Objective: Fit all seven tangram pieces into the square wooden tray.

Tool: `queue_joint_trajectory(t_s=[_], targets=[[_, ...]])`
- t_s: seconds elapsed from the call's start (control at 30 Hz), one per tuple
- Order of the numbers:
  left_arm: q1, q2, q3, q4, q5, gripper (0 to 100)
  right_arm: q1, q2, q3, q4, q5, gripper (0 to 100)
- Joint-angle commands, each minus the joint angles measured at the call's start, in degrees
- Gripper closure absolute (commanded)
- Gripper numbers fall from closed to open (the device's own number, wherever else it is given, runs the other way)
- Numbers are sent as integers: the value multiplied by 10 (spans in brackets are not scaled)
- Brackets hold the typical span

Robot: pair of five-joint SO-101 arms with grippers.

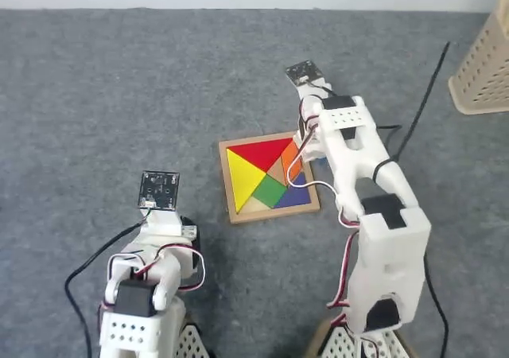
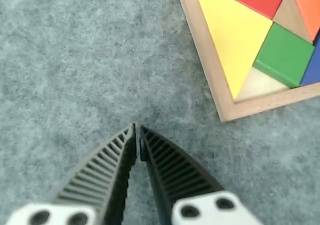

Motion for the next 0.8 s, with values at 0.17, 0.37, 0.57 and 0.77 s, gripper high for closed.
queue_joint_trajectory(t_s=[0.17,0.37,0.57,0.77], targets=[[-1,-9,-5,3,-3,987,7,5,-33,-15,7,732],[-1,-9,-5,3,-3,987,7,6,-31,-28,8,732],[-1,-9,-5,3,-3,987,7,6,-30,-28,8,738],[-1,-9,-5,3,-3,987,7,6,-25,-28,5,853]])
